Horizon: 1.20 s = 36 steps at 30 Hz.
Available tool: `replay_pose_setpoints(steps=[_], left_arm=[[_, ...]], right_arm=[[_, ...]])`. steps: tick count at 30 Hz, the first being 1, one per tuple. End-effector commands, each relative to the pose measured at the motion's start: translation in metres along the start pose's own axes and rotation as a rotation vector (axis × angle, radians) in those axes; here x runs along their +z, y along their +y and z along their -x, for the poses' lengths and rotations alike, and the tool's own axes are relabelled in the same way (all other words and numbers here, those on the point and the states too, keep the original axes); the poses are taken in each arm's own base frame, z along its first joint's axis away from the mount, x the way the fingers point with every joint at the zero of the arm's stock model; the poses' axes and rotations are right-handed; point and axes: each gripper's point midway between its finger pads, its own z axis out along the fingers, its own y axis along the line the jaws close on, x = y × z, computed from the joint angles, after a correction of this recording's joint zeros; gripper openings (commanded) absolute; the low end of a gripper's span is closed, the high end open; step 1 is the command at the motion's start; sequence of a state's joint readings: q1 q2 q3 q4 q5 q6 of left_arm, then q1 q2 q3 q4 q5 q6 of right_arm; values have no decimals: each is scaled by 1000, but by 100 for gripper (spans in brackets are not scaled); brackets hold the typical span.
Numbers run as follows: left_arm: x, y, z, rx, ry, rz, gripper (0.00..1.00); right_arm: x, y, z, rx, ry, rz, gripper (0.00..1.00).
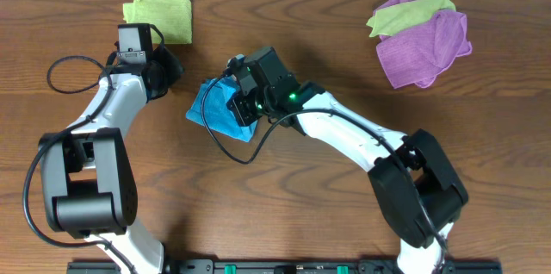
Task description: Fold the cloth
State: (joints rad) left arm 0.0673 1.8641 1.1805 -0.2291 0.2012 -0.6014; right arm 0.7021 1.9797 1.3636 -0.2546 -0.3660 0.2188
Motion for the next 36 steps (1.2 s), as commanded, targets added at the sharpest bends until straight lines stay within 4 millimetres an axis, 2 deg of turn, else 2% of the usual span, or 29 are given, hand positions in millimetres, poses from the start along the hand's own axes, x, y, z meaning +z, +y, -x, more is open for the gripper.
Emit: replay_pose_setpoints(steps=[1,9,22,29,32,33,34,36], left_arm=[[-14,-12,18,17,-57,-21,6],[-14,-12,18,18,-57,-21,6],[-14,-12,18,18,-58,-22,6],[-14,-12,18,18,-58,-22,6],[-14,-12,18,18,-58,-22,6],[-14,-12,18,18,-58,-22,6],[-14,-12,18,18,-58,-22,6],[-14,-12,18,18,-59,-22,6]], right_arm=[[13,5,-8,-18,26,9,1],[31,11,-17,-32,41,22,1],[52,3,-12,-2,-7,10,1],[55,2,-3,-4,-51,5,2],[55,5,2,-15,-74,3,11],[56,7,3,-19,-78,6,19],[56,10,4,-25,-85,11,31],[57,14,5,-33,-92,20,44]])
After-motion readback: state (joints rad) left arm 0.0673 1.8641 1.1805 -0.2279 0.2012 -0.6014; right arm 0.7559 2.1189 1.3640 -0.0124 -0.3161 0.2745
